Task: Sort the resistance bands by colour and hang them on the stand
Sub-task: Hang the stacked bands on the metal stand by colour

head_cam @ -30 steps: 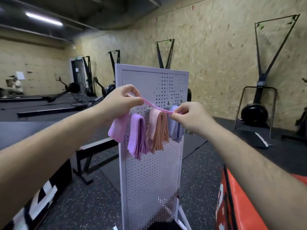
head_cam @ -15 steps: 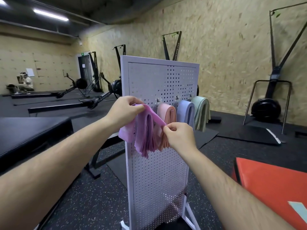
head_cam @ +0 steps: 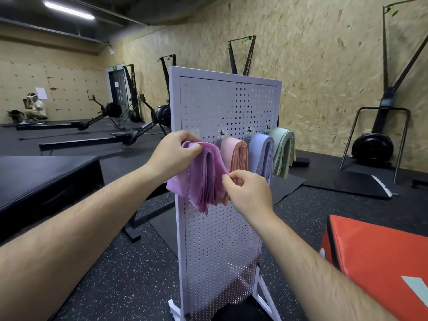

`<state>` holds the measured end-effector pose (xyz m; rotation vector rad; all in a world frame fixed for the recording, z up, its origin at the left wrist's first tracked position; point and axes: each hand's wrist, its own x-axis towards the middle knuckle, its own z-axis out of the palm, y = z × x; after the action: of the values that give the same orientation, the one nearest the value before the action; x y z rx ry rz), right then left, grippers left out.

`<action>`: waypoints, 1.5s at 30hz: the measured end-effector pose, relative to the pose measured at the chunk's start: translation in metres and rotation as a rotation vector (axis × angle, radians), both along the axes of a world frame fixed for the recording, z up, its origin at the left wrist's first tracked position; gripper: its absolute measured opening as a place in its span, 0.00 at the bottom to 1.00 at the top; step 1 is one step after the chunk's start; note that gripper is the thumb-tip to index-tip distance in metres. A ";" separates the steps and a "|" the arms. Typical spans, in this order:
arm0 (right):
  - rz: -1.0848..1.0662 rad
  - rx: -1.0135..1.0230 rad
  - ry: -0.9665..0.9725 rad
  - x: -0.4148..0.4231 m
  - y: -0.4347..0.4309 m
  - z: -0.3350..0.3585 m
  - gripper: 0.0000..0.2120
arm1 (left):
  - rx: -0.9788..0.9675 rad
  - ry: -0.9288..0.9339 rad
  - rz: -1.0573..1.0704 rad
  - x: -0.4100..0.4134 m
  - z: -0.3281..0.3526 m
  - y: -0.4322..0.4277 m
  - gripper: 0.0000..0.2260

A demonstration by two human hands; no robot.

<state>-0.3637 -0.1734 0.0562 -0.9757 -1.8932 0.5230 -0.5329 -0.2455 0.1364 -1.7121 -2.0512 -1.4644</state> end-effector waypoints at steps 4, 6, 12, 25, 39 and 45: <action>0.007 0.000 -0.014 -0.002 0.001 -0.002 0.13 | -0.004 0.030 -0.006 0.000 0.000 -0.002 0.08; 0.015 -0.014 -0.054 -0.003 0.002 -0.003 0.13 | -0.006 0.047 -0.015 0.001 -0.001 -0.005 0.07; 0.074 -0.027 -0.179 0.001 -0.001 -0.006 0.10 | -0.074 0.071 -0.032 -0.005 -0.009 -0.010 0.11; 0.023 0.096 -0.268 0.025 -0.017 0.008 0.12 | 0.035 0.455 0.040 0.023 -0.016 -0.022 0.17; -0.390 0.055 -0.676 0.293 -0.025 -0.097 0.15 | -0.141 0.584 -0.478 0.284 -0.168 0.053 0.23; -0.541 -0.146 -0.747 0.410 -0.021 -0.145 0.17 | -0.254 0.637 -0.690 0.408 -0.228 0.098 0.22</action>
<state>0.0467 -0.1948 -0.0885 -1.8932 -2.0935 -0.0518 -0.1251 -0.1471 -0.0913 -2.7044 -1.4033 -0.5775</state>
